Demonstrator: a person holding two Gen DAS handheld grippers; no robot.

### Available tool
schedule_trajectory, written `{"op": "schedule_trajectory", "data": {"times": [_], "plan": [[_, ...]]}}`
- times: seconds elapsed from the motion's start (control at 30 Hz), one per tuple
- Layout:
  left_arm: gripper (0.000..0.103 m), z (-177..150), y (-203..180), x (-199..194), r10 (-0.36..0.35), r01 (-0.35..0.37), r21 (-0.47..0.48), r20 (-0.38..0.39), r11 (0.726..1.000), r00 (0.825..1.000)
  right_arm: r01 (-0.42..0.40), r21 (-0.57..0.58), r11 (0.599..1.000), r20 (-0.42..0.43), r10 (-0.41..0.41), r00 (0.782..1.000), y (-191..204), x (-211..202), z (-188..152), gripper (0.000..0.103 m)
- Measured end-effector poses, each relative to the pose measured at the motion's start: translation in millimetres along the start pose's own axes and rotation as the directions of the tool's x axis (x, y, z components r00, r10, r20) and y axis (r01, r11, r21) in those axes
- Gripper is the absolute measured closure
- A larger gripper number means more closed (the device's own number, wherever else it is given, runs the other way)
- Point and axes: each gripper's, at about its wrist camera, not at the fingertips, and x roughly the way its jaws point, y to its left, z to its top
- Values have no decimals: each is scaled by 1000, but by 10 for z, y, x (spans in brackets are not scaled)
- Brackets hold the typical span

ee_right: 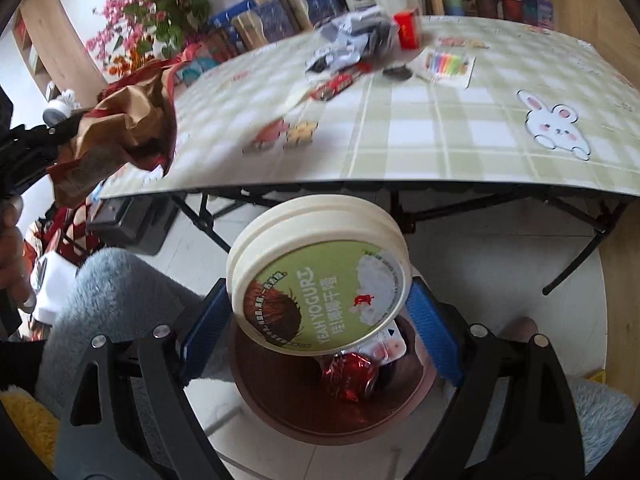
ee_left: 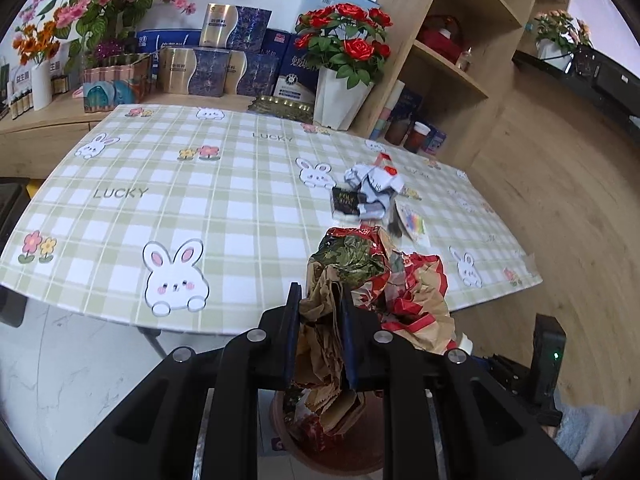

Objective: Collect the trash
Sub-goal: 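Lower the yogurt cup and brown wrapper into the brown bin with both tools, then open both tools over the bin and raise them toward the table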

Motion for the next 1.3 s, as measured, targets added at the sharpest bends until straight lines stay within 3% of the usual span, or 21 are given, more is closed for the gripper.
{"op": "schedule_trajectory", "data": {"times": [0.27,0.37,0.47,0.6,0.8,0.97,1.13,1.2,1.27,1.3], "plan": [[85,-99,-2,12,4,-3,3,-15,1000,1000,-17,-10,1000,-19,17,1000,50,68,39,7],[85,-114,-28,31,6,-6,22,-22,1000,1000,-19,-4,1000,34,19,999,-10,-37,102,6],[85,-157,-90,93,8,-6,48,-39,999,999,32,1,999,109,-32,994,-122,-178,158,6],[85,-226,-165,162,13,-9,77,-52,997,999,108,-16,994,216,-102,971,-216,-394,219,6],[85,-347,-232,292,3,5,93,-84,996,996,236,-77,969,363,-193,912,-252,-598,233,6],[84,-435,-331,396,-18,27,88,-95,996,995,264,-36,964,356,-234,905,-336,-544,214,6],[83,-507,-449,526,-24,39,110,-135,993,991,229,-1,973,389,-211,897,-399,-591,200,6],[78,-520,-497,575,-42,59,121,-145,991,989,195,13,981,392,-184,901,-445,-597,206,6],[56,-539,-528,616,-83,100,108,-155,989,984,197,20,980,390,-189,901,-463,-594,201,6],[49,-554,-530,615,-107,121,92,-147,988,983,195,24,981,388,-189,902,-475,-589,206,6]]}}
